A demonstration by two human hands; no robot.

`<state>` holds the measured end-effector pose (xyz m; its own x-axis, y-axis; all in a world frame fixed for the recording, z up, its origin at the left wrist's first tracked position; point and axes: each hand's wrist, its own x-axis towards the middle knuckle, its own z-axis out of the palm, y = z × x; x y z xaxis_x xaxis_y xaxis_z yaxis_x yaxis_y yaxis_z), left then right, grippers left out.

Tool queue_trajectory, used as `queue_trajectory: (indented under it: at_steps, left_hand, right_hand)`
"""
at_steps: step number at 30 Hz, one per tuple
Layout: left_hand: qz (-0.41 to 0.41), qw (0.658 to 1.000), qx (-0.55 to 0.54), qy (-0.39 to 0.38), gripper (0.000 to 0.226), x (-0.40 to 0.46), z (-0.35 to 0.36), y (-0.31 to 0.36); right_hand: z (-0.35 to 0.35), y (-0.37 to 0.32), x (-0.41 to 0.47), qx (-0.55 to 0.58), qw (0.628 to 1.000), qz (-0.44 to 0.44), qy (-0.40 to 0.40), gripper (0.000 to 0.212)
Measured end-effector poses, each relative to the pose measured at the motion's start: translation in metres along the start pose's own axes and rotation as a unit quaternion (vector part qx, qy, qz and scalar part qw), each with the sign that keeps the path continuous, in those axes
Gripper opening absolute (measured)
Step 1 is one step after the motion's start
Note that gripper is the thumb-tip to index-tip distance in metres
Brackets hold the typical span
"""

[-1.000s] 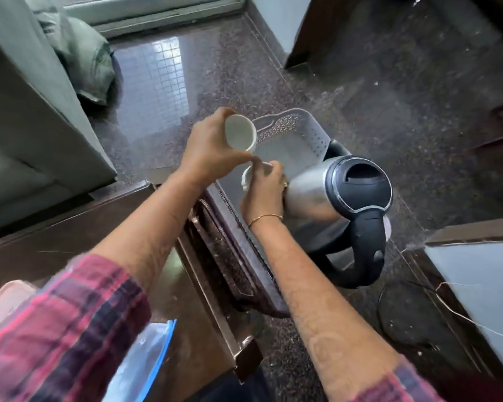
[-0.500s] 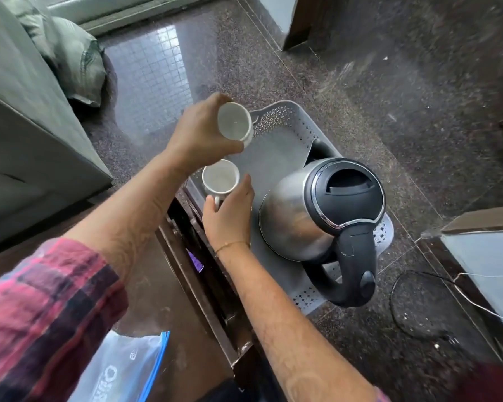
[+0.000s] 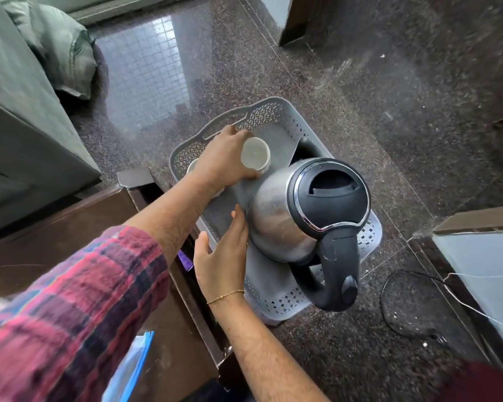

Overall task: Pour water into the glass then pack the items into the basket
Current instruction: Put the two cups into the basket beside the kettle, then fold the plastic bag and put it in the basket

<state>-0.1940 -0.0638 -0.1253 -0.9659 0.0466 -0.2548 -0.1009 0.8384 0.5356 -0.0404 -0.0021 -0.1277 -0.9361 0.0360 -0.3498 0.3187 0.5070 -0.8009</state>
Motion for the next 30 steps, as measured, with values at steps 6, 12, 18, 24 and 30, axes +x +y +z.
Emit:
queue_trajectory:
  at_steps: [6, 12, 18, 24, 30]
  left_hand:
    - [0.017, 0.998, 0.058, -0.033, 0.089, -0.002, 0.002, -0.006]
    - [0.003, 0.968, -0.159, 0.192, 0.047, -0.084, -0.021, -0.029]
    - [-0.184, 0.921, -0.202, 0.277, 0.025, -0.238, -0.011, -0.102]
    - [-0.375, 0.871, -0.173, 0.264, 0.018, -0.364, 0.026, -0.138]
    - [-0.55, 0.71, -0.311, 0.31, 0.027, -0.418, 0.084, -0.117]
  right_hand:
    - [-0.008, 0.006, -0.006, 0.025, 1.0, -0.008, 0.016, 0.065]
    - [-0.01, -0.011, -0.025, 0.031, 0.988, -0.133, 0.077, 0.051]
    - [0.033, -0.004, -0.083, -0.006, 0.976, -0.203, -0.082, 0.035]
    - [0.092, 0.037, -0.128, -0.166, 0.933, -0.106, -0.302, 0.037]
    - [0.14, 0.051, -0.136, -0.306, 0.876, -0.128, -0.351, 0.063]
